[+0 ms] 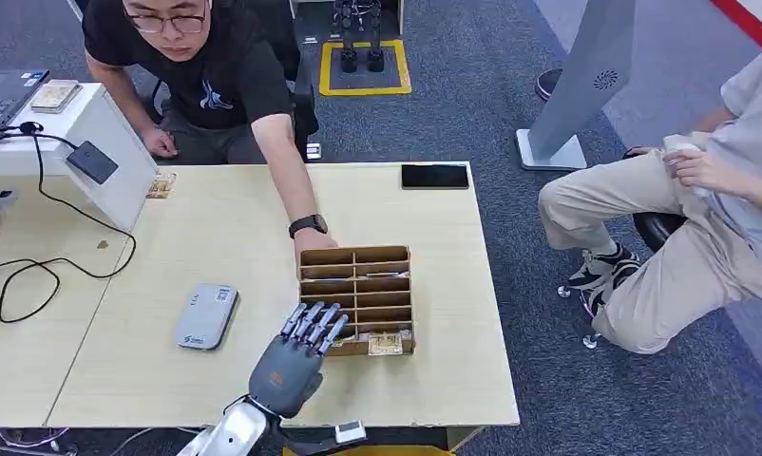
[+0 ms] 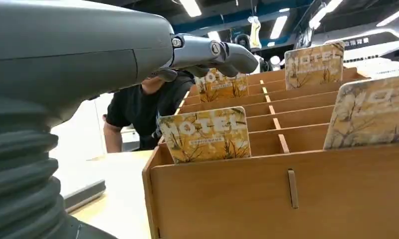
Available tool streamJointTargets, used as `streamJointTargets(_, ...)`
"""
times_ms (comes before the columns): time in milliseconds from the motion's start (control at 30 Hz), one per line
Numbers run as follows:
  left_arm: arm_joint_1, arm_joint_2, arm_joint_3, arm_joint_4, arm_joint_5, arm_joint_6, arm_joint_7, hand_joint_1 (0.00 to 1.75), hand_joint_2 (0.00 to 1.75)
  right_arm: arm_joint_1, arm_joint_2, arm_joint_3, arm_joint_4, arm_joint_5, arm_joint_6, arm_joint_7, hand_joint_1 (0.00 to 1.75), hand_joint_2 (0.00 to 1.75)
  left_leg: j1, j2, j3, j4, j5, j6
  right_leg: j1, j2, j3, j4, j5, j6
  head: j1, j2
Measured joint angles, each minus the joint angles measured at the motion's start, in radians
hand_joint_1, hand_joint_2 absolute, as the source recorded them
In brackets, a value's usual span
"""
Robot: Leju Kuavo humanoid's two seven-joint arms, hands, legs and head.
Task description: Pass the card to the sensor for recognition and then transmit it.
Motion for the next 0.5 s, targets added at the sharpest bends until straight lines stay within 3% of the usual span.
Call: streamJointTargets(500,0.0,0.0,0.0,0.003,0.0,0.002,0.001,0.0,1.75,0.0,0.0,0.0,0.0,0.003,0.0,-0.001,0.0,1.75,0.0,0.0,0.0,0.0,0.0,0.0,0.0,0.0,0.0,0.0,0.0,0.0,0.0,0.0)
